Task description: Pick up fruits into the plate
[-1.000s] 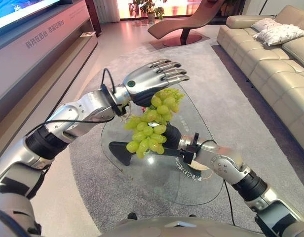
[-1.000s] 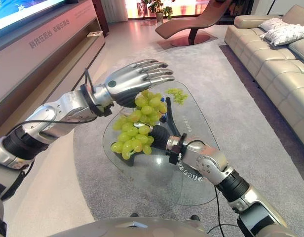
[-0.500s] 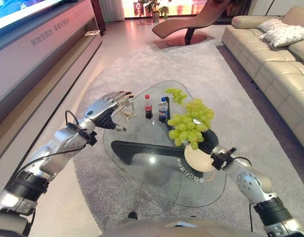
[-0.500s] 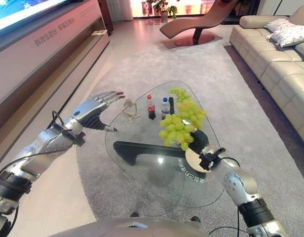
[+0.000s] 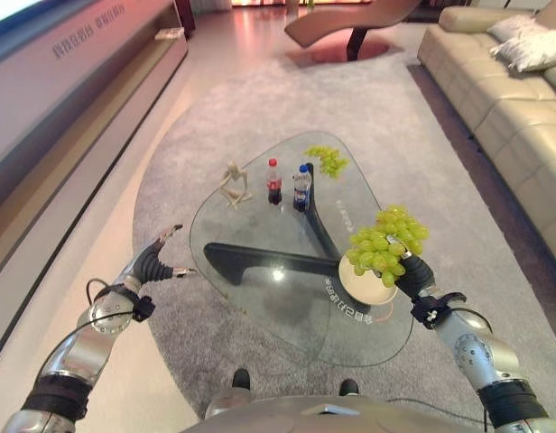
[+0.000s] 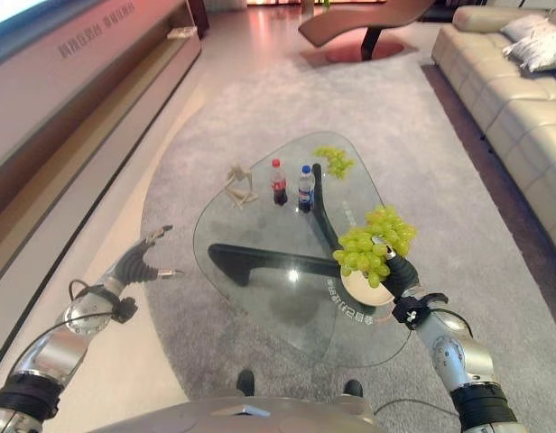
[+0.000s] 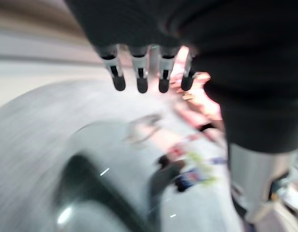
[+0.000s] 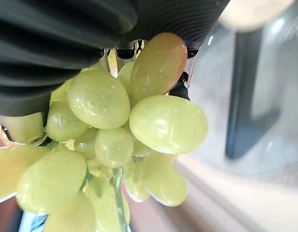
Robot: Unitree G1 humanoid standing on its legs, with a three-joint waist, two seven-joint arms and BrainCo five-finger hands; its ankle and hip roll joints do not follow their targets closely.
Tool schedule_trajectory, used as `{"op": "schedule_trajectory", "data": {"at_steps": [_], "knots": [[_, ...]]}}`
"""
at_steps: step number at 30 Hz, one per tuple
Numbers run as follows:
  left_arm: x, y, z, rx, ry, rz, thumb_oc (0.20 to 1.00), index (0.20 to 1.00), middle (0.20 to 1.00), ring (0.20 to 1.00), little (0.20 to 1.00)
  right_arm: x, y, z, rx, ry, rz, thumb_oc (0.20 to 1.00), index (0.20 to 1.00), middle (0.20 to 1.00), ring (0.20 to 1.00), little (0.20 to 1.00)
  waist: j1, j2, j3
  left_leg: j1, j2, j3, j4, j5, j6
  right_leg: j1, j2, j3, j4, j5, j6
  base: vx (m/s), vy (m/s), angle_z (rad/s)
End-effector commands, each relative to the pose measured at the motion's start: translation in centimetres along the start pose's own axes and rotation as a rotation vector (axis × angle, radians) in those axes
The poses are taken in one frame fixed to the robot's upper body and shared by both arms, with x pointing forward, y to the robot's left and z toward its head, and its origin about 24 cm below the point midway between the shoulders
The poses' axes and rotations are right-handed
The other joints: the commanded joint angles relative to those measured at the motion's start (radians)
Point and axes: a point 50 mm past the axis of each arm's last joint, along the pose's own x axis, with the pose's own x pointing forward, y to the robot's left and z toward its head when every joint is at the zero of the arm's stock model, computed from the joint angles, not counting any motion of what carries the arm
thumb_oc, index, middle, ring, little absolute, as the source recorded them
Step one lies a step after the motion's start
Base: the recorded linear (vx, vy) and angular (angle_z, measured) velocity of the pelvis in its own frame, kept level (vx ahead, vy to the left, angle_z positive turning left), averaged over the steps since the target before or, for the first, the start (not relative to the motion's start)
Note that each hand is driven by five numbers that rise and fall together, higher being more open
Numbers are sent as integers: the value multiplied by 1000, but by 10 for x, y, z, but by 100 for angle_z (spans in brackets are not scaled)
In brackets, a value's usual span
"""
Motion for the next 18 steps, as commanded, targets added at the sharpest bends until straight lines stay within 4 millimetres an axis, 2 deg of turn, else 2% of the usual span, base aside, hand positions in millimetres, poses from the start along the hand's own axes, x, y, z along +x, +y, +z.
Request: {"op": "schedule_trajectory", "data": {"at_steps": [1, 4, 11, 12, 18], "knots": [[17, 7, 3, -108, 9, 82, 1000, 1000, 1000, 1000, 1000, 21, 0, 75, -158, -291, -55, 200, 200, 200, 200, 200, 10, -14, 98, 38, -29, 53, 49, -141, 4, -7, -5, 12, 61, -76, -6, -328, -96, 10], [27, -14, -8, -193, 84, 81, 1000, 1000, 1000, 1000, 1000, 32, -10, 105, -266, -346, -178, 200, 200, 200, 200, 200, 11, -3, 193, -42, -34, 37, 82, -129, 7, -86, -1, 26, 103, -76, -17, -293, -86, 5], [38, -48, -12, -257, 166, 65, 1000, 1000, 1000, 1000, 1000, 45, -28, 154, -397, -408, -387, 200, 200, 200, 200, 200, 10, 24, 319, -148, -43, 8, 108, -101, 5, -194, 14, 21, 153, -72, -37, -187, -77, 1], [40, -53, -10, -230, 162, 53, 1000, 1000, 1000, 1000, 1000, 46, -33, 168, -429, -417, -435, 200, 200, 200, 200, 200, 10, 30, 344, -170, -46, 0, 108, -91, 5, -226, 17, 17, 167, -68, -41, -139, -56, -2], [49, -62, 3, -187, 142, 33, 1000, 1000, 1000, 1000, 1000, 52, -36, 203, -558, -407, -576, 200, 200, 200, 200, 200, 11, 52, 351, -286, -61, -9, 112, -69, 10, -373, 21, 16, 214, -63, -47, -95, -29, -3]]}}
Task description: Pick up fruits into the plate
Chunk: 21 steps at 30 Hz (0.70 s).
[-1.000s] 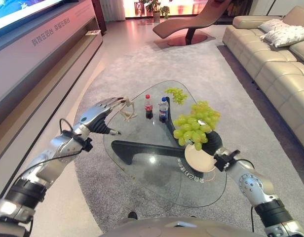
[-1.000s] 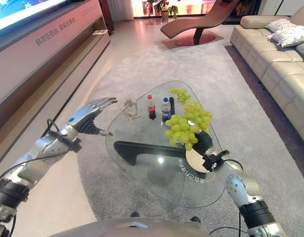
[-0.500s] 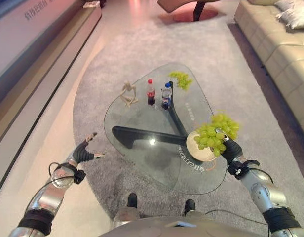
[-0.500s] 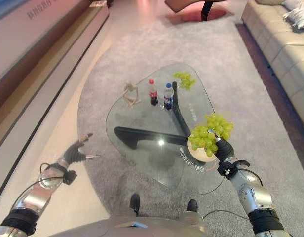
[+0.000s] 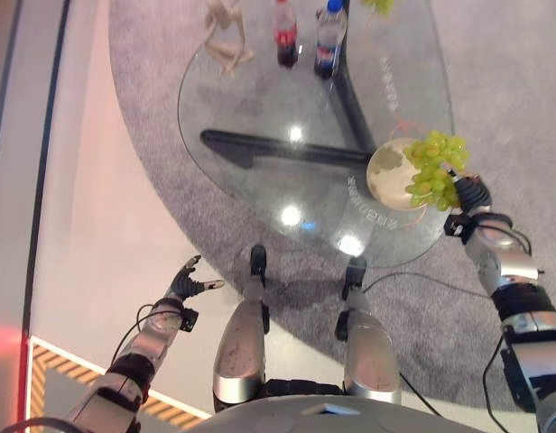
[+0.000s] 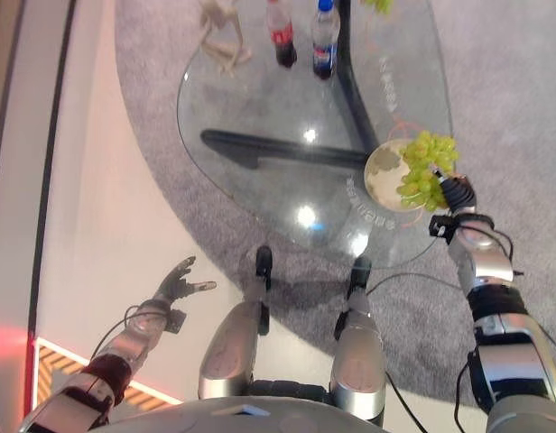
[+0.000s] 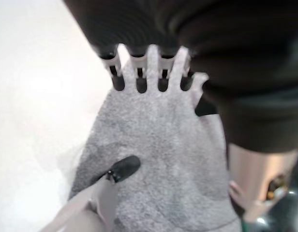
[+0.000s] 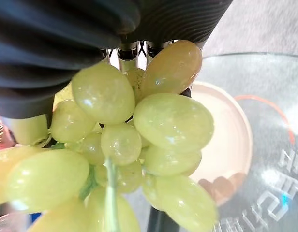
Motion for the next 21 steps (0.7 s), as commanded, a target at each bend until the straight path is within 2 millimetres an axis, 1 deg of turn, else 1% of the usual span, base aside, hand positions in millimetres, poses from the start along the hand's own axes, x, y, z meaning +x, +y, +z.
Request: {"op": "schedule_trajectory", "data": {"at_steps": [1, 4, 7, 9, 10, 12, 16, 21], "knots": [[6, 4, 11, 36, -40, 26, 1000, 1000, 1000, 1000, 1000, 10, -15, 60, -123, -174, -84, 200, 200, 200, 200, 200, 4, -26, -18, -15, -62, 12, 98, -148, 27, -108, 15, 22, 209, -128, -25, -60, 9, -7], [8, 1, 22, 31, -81, 19, 1000, 1000, 1000, 1000, 1000, 16, -19, 71, -178, -156, -132, 200, 200, 200, 200, 200, 6, -7, -18, -62, -69, 17, 105, -143, 29, -166, 13, 25, 228, -130, -27, -55, 29, -10], [9, -2, 28, 26, -105, 14, 1000, 1000, 1000, 1000, 1000, 19, -20, 74, -209, -141, -159, 200, 200, 200, 200, 200, 8, 6, -18, -86, -73, 18, 108, -139, 30, -195, 13, 27, 239, -132, -28, -30, 29, -7], [10, -4, 35, 20, -134, 8, 1000, 1000, 1000, 1000, 1000, 23, -22, 79, -244, -115, -192, 200, 200, 200, 200, 200, 15, 23, -18, -114, -80, 19, 109, -133, 32, -230, 11, 29, 252, -134, -29, -38, 37, -2], [10, -4, 36, 19, -136, 8, 1000, 1000, 1000, 1000, 1000, 23, -22, 79, -247, -114, -194, 200, 200, 200, 200, 200, 15, 24, -18, -116, -81, 18, 110, -133, 32, -233, 11, 29, 253, -134, -29, -41, 33, 1], [11, -5, 44, 15, -166, 4, 1000, 1000, 1000, 1000, 1000, 27, -24, 80, -283, -83, -224, 200, 200, 200, 200, 200, 23, 38, -18, -142, -89, 17, 114, -129, 36, -264, 5, 27, 265, -133, -29, -35, 33, 0], [11, -5, 52, 4, -199, -1, 1000, 1000, 1000, 1000, 1000, 30, -27, 80, -324, -39, -262, 200, 200, 200, 200, 200, 36, 57, -18, -175, -101, 17, 119, -124, 42, -303, -5, 26, 275, -128, -26, -30, 37, -1], [12, -3, 60, -1, -222, -2, 1000, 1000, 1000, 1000, 1000, 33, -28, 78, -397, 20, -308, 200, 200, 200, 200, 200, 49, 68, -18, -208, -110, 25, 126, -119, 47, -340, -13, 27, 284, -121, -19, -29, 15, 0]]}}
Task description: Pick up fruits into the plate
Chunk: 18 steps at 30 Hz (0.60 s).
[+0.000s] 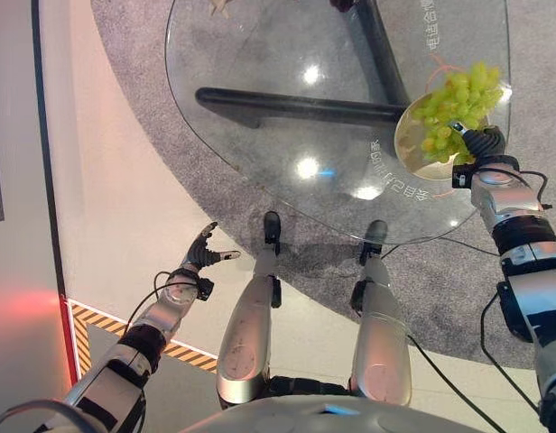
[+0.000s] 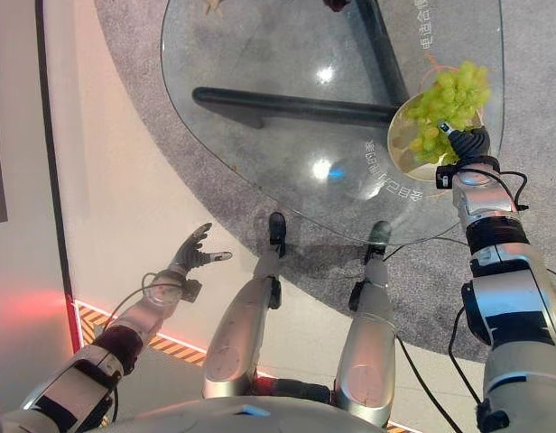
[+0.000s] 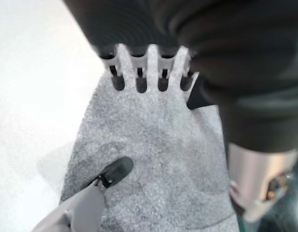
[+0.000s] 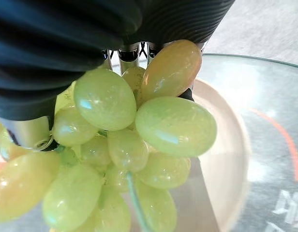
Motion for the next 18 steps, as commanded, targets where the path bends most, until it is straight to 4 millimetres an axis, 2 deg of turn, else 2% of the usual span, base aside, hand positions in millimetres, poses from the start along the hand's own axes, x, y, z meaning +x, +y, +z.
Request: {"op": "schedule_trajectory", "data": {"at_steps": [1, 9, 10, 11, 12, 13, 18], "knots": [[2, 2, 6, 11, -30, -3, 1000, 1000, 1000, 1000, 1000, 5, -29, 21, -124, -55, -114, 200, 200, 200, 200, 200, 11, 35, -23, -40, -64, -2, 105, -137, 23, -87, 46, -26, 135, -84, -52, -36, -2, 4], [5, 1, 12, 16, -45, -2, 1000, 1000, 1000, 1000, 1000, 5, -18, -2, -228, 21, -145, 200, 200, 200, 200, 200, 23, 33, -23, -54, -72, 1, 114, -143, 35, -102, 45, -34, 138, -76, -49, -34, -2, 3], [5, 1, 13, 16, -46, -1, 1000, 1000, 1000, 1000, 1000, 5, -17, -4, -229, 28, -145, 291, 291, 291, 291, 291, 22, 32, -23, -53, -72, 2, 115, -143, 35, -100, 45, -34, 136, -75, -49, 0, 0, 0], [5, 0, 13, 17, -45, -3, 1000, 1000, 1000, 1000, 1000, 4, -16, -7, -229, 36, -144, 442, 442, 442, 442, 442, 22, 31, -23, -46, -72, 3, 116, -148, 35, -94, 45, -34, 138, -80, -48, 0, 0, 0], [5, 0, 13, 16, -46, -2, 1000, 1000, 1000, 1000, 1000, 4, -15, -9, -228, 44, -144, 699, 699, 699, 699, 699, 21, 30, -23, -45, -71, 4, 117, -149, 36, -92, 45, -34, 136, -79, -48, -42, 11, 0], [6, 0, 15, 16, -52, 1, 1000, 1000, 1000, 1000, 1000, 4, -13, -12, -223, 51, -144, 1000, 1000, 1000, 1000, 1000, 20, 28, -23, -50, -71, 6, 119, -146, 37, -94, 46, -35, 131, -72, -48, -42, 13, 0], [9, 0, 19, 10, -55, 5, 1000, 1000, 1000, 1000, 1000, 3, -11, -17, -234, 75, -170, 1000, 1000, 1000, 1000, 1000, 15, 22, -23, -34, -68, 19, 112, -147, 35, -79, 47, -35, 117, -64, -44, -42, 21, 0]]}}
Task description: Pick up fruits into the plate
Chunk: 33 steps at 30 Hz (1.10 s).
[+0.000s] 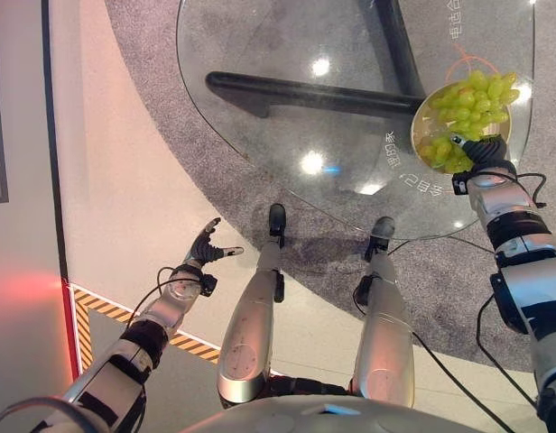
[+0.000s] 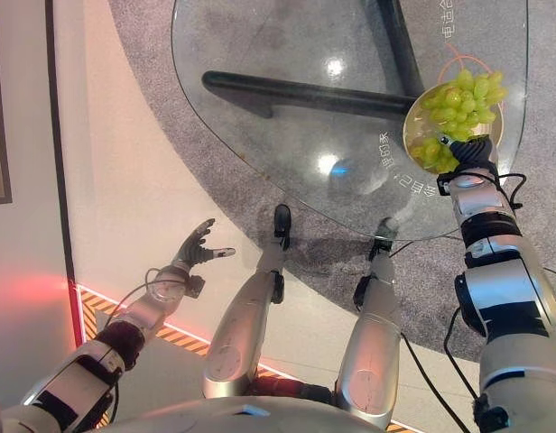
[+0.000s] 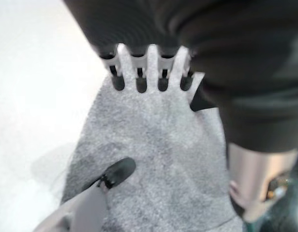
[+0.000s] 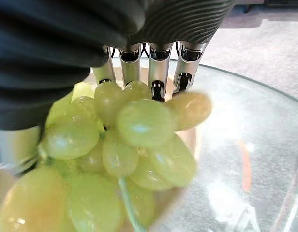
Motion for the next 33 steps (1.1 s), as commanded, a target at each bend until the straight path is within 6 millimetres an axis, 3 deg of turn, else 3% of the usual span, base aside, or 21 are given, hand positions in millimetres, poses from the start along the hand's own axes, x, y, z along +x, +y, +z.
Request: {"op": "schedule_trajectory", "data": {"at_steps": [1, 9, 24, 28, 33], "knots": [[2, 1, 3, 0, -7, 0, 1000, 1000, 1000, 1000, 1000, 3, -14, -10, -93, 23, -84, 1000, 1000, 1000, 1000, 1000, 1, 19, -22, 7, -57, 25, 108, -172, 25, -26, 62, -37, 73, -67, -45, -34, 20, -1], [3, 0, 0, -3, 6, -2, 1000, 1000, 1000, 1000, 1000, 1, -11, -20, -63, 59, -130, 1000, 1000, 1000, 1000, 1000, -5, 4, -22, 33, -52, 34, 92, -171, 24, 3, 67, -37, 49, -53, -44, -26, 20, 1], [-1, 4, -27, -36, 132, 11, 1000, 1000, 1000, 1000, 1000, -10, 6, -52, 73, 101, -129, 1000, 1000, 1000, 1000, 1000, -14, -79, -22, 228, -19, 69, 35, -191, 9, 209, 72, -45, -41, -33, -25, -5, 21, -1], [-7, 6, -40, -96, 188, 11, 1000, 1000, 1000, 1000, 1000, -16, 10, -71, 114, 116, -123, 1000, 1000, 1000, 1000, 1000, -12, -100, -43, 278, -12, 76, 22, -197, 7, 266, 70, -51, -61, -33, -25, 31, 25, -3], [-21, 6, -67, -196, 305, 2, 1000, 1000, 1000, 1000, 1000, -39, 33, -107, 161, 149, -61, 1000, 1000, 1000, 1000, 1000, -17, -133, -104, 337, -1, 85, 10, -208, 3, 341, 71, -51, -86, -41, -26, 66, 4, 0]]}}
